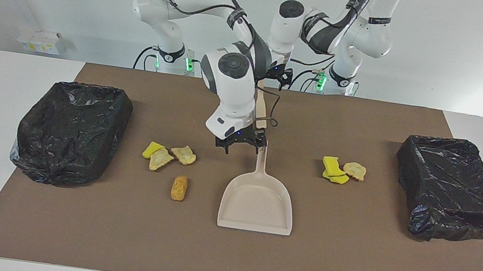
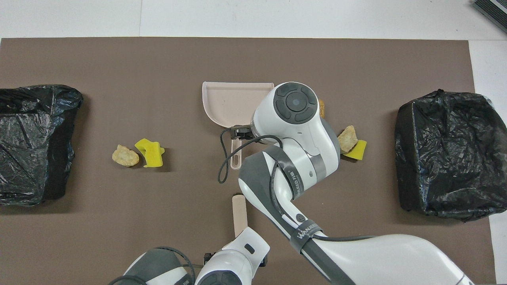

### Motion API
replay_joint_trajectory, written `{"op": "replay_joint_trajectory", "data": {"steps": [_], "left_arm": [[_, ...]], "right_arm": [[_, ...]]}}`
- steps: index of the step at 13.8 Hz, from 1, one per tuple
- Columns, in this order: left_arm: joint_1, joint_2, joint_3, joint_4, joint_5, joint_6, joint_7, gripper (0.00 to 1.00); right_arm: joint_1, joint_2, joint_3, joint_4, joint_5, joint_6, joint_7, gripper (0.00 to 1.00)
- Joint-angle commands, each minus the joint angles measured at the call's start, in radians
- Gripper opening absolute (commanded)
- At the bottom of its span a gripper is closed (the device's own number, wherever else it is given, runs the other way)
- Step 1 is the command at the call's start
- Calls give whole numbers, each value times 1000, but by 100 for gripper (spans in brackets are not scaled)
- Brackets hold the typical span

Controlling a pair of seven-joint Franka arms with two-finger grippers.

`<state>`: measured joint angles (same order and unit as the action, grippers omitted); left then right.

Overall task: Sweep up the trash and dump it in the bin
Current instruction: 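Reach the right gripper to the dustpan handle and grasp it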

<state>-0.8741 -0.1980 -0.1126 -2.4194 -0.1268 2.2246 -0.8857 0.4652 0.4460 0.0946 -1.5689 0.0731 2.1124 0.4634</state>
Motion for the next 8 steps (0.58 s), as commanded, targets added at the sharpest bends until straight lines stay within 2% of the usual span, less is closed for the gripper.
{"op": "replay_joint_trajectory", "data": {"steps": [1, 4, 8], "left_arm": [[-57, 57, 19, -15, -13, 63, -32, 100], [-83, 54, 17, -46, -13, 67, -36, 100], [-117, 48, 17, -64, -27, 72, -55, 100]], "right_arm": [[33, 75, -9, 76, -6, 8, 41, 100], [72, 91, -4, 76, -101, 26, 130, 95], [111, 92, -7, 64, -144, 49, 138, 79]]}}
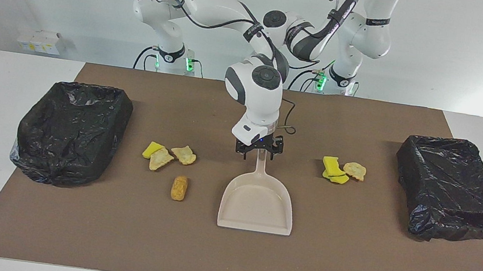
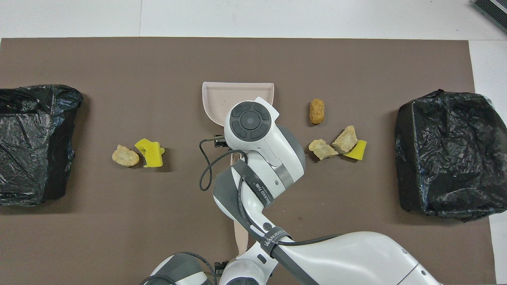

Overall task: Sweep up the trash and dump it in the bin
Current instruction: 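Reach the right gripper to the dustpan handle and grasp it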

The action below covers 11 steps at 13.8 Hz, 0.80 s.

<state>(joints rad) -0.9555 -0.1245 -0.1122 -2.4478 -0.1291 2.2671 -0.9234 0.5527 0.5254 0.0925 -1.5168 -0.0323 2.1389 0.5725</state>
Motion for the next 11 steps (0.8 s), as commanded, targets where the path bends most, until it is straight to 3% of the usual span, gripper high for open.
{"op": "replay_joint_trajectory", "data": {"steps": [1, 3, 4, 7, 8, 9, 10, 11], "left_arm": [[-37, -24, 17, -34, -30, 29, -18, 97], [-38, -18, 17, -34, -50, 28, -44, 24], [-37, -18, 17, -34, -50, 28, -46, 0], [-38, -18, 19, -33, -50, 19, -12, 0], [-37, -20, 19, -31, -50, 9, -3, 0], [-37, -23, 19, -31, -50, 8, 4, 0], [-35, -27, 19, -30, -50, -1, 9, 0], [-32, -33, 20, -27, -50, -23, 9, 0]], "right_arm": [[24, 13, -5, -3, -46, 24, 30, 75], [24, 11, -5, -6, -70, 15, 27, 67], [23, 11, -2, -11, -72, 19, 29, 67], [23, 4, -3, -39, -72, 26, 32, 66], [23, 4, -3, -39, -72, 26, 32, 60], [23, 2, -3, -37, -77, 18, 27, 41], [23, -1, -2, -39, -80, 9, 24, 9], [29, -7, -3, -39, -80, -2, 26, 0]]}}
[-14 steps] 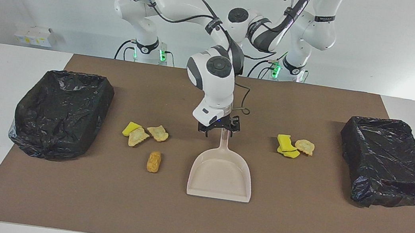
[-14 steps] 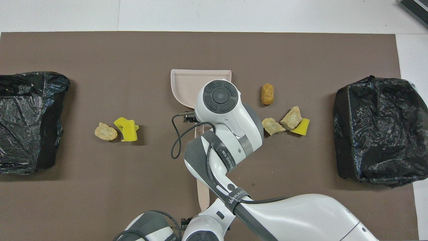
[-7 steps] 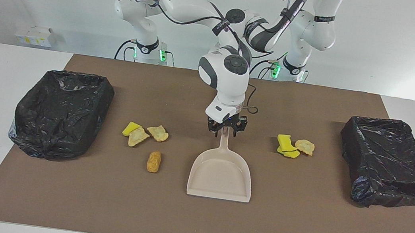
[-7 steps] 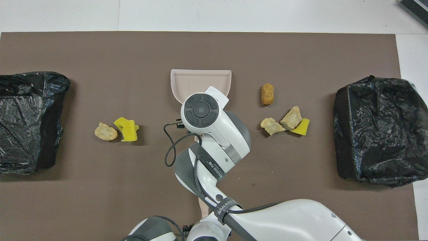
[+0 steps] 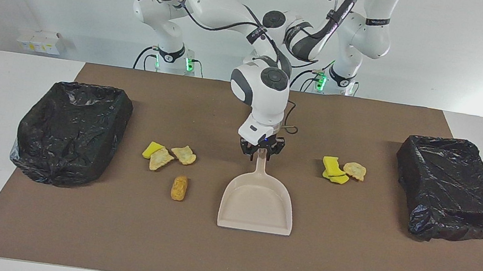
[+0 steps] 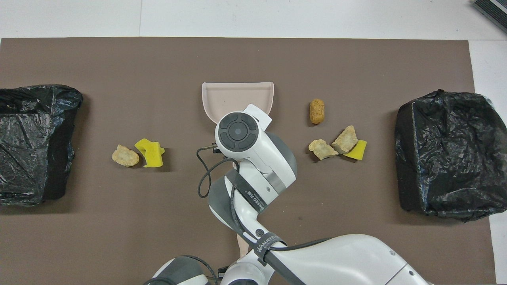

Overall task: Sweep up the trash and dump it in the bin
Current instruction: 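Reach the right gripper to the dustpan handle and grasp it, then carry the dustpan toward the crumbs while the left gripper grasps the brush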

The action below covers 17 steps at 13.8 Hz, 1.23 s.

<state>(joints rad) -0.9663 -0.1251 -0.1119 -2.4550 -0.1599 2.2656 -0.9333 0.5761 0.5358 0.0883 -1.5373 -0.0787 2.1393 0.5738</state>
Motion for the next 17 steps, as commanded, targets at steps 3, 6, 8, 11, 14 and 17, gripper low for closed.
{"op": "replay_joint_trajectory", "data": {"steps": [3, 6, 8, 11, 14, 17], "left_arm": [[-9, -67, 23, -10, -20, -104, 48, 0], [33, -116, 29, -10, -20, -208, 109, 0], [87, -162, 31, -10, -20, -280, 157, 0], [229, -263, 31, 14, -18, -418, 234, 0], [430, -306, 32, 65, 0, -534, 341, 0], [610, -283, 31, 93, 69, -523, 459, 0]], "right_arm": [[-10, -51, 4, -15, -17, -38, 2, 0], [-50, -109, 5, -18, 46, -65, -43, 0], [-106, -151, 7, -18, 118, -97, -104, 0], [-179, -200, 5, -18, 157, -121, -306, 0], [-214, -243, 1, -18, 155, -197, -469, 0], [-275, -270, 1, -40, 154, -306, -617, 0]]}}
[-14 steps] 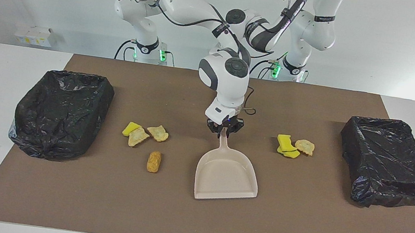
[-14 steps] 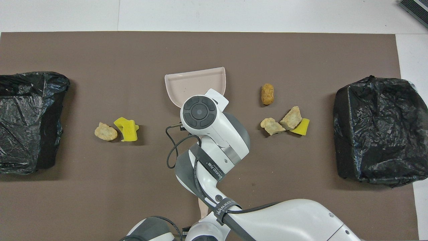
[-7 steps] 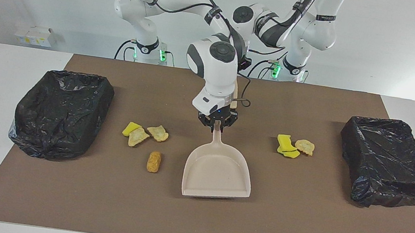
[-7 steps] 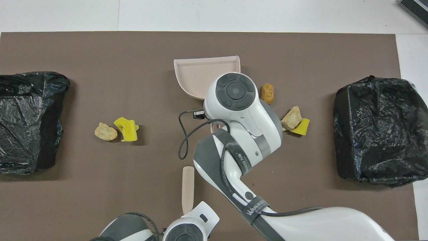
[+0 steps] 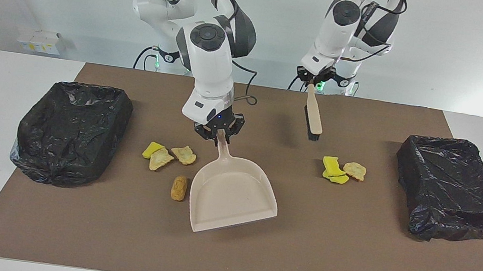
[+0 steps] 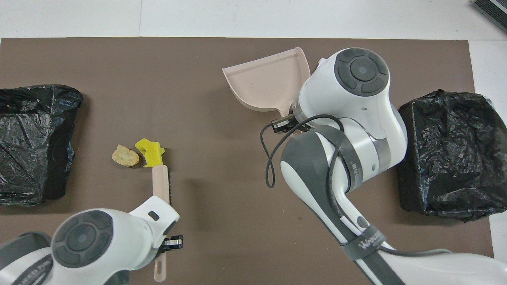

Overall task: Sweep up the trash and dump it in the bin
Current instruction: 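Carry the dustpan toward the crumbs while the left gripper grasps the brush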

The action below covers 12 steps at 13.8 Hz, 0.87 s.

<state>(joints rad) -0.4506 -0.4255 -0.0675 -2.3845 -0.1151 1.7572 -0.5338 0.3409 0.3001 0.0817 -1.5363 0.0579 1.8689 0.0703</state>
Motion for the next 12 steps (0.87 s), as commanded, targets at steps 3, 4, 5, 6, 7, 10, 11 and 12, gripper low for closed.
{"op": "replay_joint_trajectory", "data": {"steps": [3, 4, 5, 6, 7, 10, 11, 12], "left_arm": [[261, 59, -14, 51, 40, -5, 119, 0], [314, 74, -14, 65, 67, -1, 186, 0], [354, 80, -14, 68, 99, 13, 255, 0], [395, 88, -14, 68, 106, 42, 302, 0], [445, 99, -14, 68, 107, 66, 336, 0], [532, 142, -14, 62, 107, 125, 467, 0], [568, 148, -14, 56, 107, 125, 526, 0], [591, 180, -14, 48, 110, 127, 553, 0]], "right_arm": [[-86, -75, 6, -116, 17, -50, -298, 0], [-86, -87, 6, -134, 11, -54, -337, 0], [-86, -95, 4, -151, 2, -51, -398, 0], [-86, -105, 3, -169, -1, -50, -455, 0], [-86, -121, 1, -198, -18, -48, -499, 0], [-71, -170, 4, -277, -93, -37, -586, 0], [-62, -182, 4, -298, -111, -36, -610, 0], [-53, -193, 4, -315, -130, -31, -648, 0]]}}
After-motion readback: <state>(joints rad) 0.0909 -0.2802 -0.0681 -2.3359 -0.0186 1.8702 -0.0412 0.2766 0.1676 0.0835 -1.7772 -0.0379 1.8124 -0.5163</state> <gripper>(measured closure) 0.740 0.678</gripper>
